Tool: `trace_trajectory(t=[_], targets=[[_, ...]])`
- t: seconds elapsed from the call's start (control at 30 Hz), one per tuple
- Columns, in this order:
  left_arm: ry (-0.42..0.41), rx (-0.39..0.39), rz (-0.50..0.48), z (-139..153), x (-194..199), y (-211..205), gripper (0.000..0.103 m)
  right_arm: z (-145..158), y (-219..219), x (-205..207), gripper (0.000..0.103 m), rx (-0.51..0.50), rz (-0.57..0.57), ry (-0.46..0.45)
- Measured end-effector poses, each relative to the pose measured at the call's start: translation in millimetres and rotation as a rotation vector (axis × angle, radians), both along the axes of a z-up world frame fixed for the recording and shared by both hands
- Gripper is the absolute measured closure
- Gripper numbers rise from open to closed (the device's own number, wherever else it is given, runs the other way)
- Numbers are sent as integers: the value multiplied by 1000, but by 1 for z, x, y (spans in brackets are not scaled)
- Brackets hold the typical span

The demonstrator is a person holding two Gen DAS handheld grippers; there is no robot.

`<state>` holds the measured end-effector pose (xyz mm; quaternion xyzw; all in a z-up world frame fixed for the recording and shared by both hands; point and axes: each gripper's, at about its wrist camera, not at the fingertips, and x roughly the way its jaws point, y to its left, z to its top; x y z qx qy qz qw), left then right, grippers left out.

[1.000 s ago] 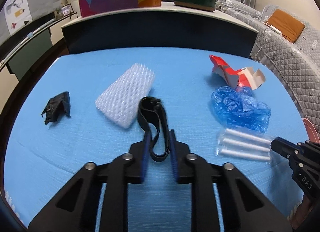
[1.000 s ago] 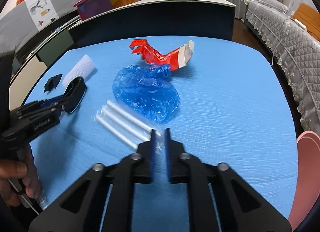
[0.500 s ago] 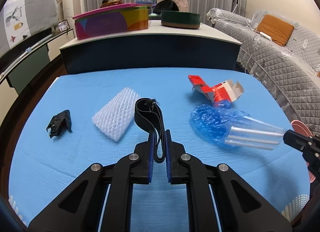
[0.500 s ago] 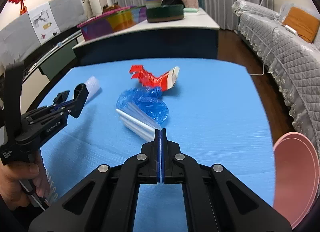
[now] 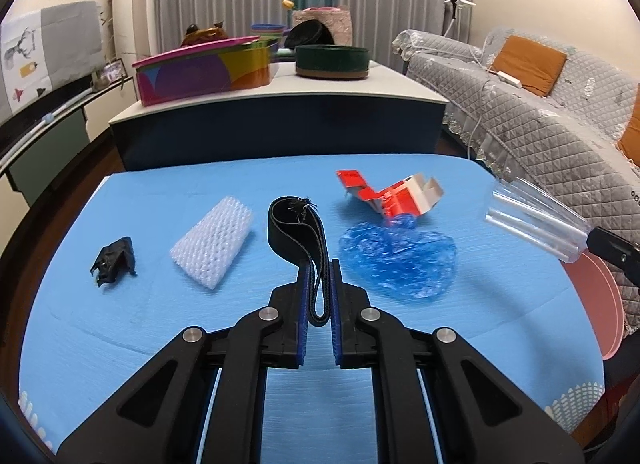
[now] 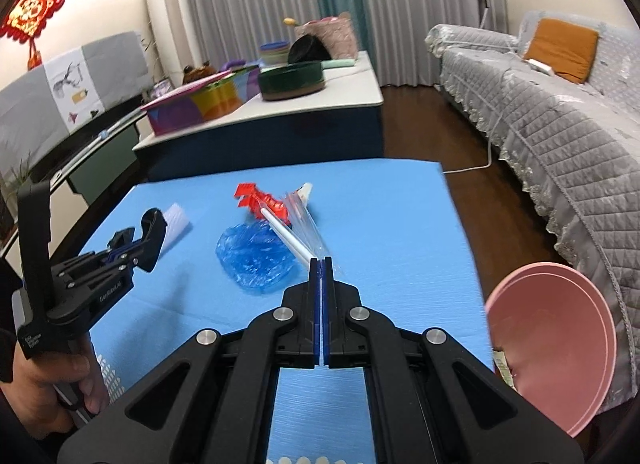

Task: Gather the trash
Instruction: 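Carry the black strap and straw packet over the pink bin and open both grippers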

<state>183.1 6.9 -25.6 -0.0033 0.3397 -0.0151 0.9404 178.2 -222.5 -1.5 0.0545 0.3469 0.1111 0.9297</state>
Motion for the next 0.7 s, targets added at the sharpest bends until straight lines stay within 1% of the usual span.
trace_trajectory(t=[0.23,0.7], targets=[[-32,7,-50,7,-7,-17,94,4,-15,-8,102,-5,-47,-15],[-52,-8,-117,12,-8,-49,94,11,-50,-17,102,6,-139,-35]])
